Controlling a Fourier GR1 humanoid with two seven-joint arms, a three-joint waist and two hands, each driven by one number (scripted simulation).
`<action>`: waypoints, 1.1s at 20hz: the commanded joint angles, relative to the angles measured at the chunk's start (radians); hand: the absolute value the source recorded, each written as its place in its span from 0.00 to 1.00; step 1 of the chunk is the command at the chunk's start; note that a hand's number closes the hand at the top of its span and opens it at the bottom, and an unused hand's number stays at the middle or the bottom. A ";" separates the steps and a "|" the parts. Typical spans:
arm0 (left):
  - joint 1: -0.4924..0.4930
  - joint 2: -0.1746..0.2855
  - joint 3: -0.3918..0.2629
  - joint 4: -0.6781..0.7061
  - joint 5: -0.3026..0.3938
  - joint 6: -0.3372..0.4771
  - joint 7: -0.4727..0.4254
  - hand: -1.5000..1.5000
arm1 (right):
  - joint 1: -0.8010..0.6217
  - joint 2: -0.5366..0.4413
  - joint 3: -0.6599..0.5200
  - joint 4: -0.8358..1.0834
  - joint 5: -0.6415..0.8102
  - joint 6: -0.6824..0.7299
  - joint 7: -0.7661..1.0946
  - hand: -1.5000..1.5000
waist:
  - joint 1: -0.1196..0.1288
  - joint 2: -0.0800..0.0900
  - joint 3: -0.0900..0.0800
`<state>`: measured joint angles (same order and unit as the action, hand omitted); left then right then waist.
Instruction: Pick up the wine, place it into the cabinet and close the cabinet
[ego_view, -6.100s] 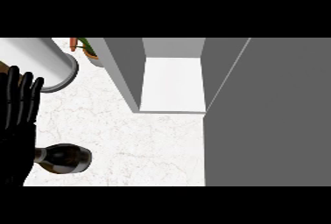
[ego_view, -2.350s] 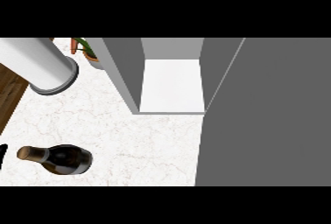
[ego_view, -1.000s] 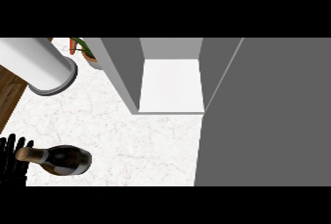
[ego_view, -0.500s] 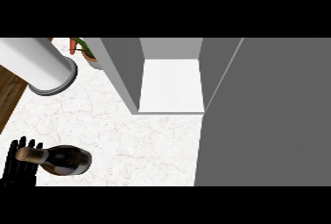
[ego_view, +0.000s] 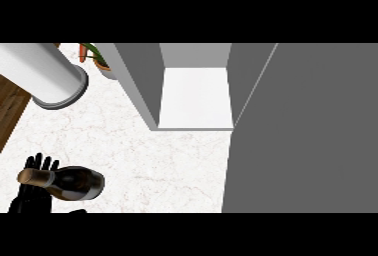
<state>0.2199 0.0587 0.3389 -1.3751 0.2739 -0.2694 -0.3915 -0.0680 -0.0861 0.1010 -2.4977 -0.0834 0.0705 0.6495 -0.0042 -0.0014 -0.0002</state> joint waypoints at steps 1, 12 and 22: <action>-0.027 0.027 0.017 0.074 0.003 -0.026 -0.035 0.00 | 0.048 -0.013 -0.050 -0.144 -0.105 0.013 0.044 0.00 | 0.000 0.000 0.000; -0.093 0.027 0.006 0.235 -0.022 -0.036 -0.134 0.00 | 0.041 0.006 -0.014 -0.161 -0.061 0.006 0.052 0.00 | -0.001 0.000 0.000; -0.172 0.026 -0.002 0.346 0.029 -0.110 -0.163 1.00 | -0.046 0.004 -0.008 -0.178 -0.058 -0.031 0.155 0.00 | -0.002 -0.001 -0.001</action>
<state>0.0649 0.0936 0.3524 -1.0582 0.2931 -0.3465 -0.5461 -0.1041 -0.0837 0.0823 -2.4939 -0.0816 0.0775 0.6721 -0.0053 -0.0013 0.0000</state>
